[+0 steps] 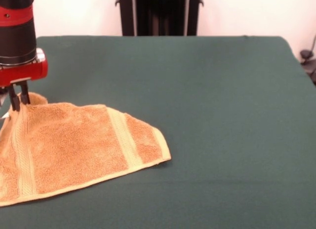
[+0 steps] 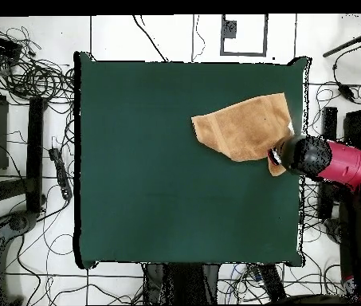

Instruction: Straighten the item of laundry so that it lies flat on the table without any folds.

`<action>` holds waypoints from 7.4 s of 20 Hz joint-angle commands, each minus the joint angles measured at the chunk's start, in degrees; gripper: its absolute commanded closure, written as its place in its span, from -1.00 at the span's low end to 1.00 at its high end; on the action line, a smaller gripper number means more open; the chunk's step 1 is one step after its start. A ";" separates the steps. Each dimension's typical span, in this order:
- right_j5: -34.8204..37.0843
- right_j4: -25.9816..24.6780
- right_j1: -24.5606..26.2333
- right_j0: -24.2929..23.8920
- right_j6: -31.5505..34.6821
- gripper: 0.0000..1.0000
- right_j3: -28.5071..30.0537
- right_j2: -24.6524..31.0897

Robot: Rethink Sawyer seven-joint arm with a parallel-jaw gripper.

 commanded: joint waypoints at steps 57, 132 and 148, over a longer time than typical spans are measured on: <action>9.89 12.64 -2.42 5.65 8.39 -1.00 12.79 -2.44; -8.51 1.56 -0.04 -4.41 -7.14 -1.00 24.32 17.09; -7.44 -9.08 -1.58 -3.97 -11.21 -1.00 21.91 21.64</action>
